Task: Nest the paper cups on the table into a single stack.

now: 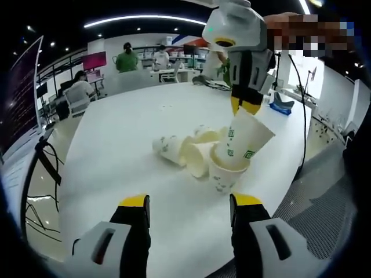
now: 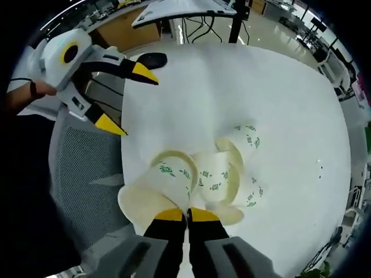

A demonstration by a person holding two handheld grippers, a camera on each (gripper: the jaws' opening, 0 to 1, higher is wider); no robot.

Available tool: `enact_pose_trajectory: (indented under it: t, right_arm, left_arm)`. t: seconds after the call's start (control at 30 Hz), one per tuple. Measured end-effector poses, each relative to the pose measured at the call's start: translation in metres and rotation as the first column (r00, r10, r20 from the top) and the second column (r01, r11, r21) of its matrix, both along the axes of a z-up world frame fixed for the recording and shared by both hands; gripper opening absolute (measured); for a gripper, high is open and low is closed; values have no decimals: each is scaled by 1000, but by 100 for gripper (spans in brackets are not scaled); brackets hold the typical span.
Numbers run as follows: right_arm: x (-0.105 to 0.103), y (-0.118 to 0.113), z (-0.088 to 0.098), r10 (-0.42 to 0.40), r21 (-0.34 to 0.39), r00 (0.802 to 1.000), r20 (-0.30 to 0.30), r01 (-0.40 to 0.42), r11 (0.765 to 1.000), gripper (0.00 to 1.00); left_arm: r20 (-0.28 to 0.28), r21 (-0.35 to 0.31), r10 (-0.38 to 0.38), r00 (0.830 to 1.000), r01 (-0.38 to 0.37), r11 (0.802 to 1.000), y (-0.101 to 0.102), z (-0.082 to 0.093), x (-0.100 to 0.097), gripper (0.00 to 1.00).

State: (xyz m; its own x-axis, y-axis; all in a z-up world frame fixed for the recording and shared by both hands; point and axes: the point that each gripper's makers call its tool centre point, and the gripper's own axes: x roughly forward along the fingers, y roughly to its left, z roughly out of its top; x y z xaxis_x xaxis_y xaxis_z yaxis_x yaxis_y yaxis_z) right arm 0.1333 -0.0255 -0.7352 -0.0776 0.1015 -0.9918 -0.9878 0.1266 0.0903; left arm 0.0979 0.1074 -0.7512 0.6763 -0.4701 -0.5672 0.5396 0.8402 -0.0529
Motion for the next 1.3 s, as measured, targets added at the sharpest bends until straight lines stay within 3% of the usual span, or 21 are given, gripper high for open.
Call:
enact_pose_trajectory:
  t: [0.5,0.77,1.0,1.17,1.3]
  right_arm:
    - [4,8,-3,22,7,1000,17,-22,1000,3]
    - [13,8,1,-20,41,999,27,18,999,7]
    - [33,-14,6,-135,108,986,98,125,986,25]
    - [49,-37,-1,-167,128,976,143,149,981,39]
    - [45,-56,-3,-165,130,973,164,144,981,47]
  left_arm:
    - [2,-9,9,1000,-9,1000,4,-2,3,54]
    - [2,-8,10,1000,-10,1000,5,-1,1,54]
    - [2,-7,13,1000,-13,1000,7,-2,1,54]
    - [1,-7,12,1000,-12,1000,7,-3,1,54]
    - [2,-6,9,1000,-9,1000,7,-2,0,54]
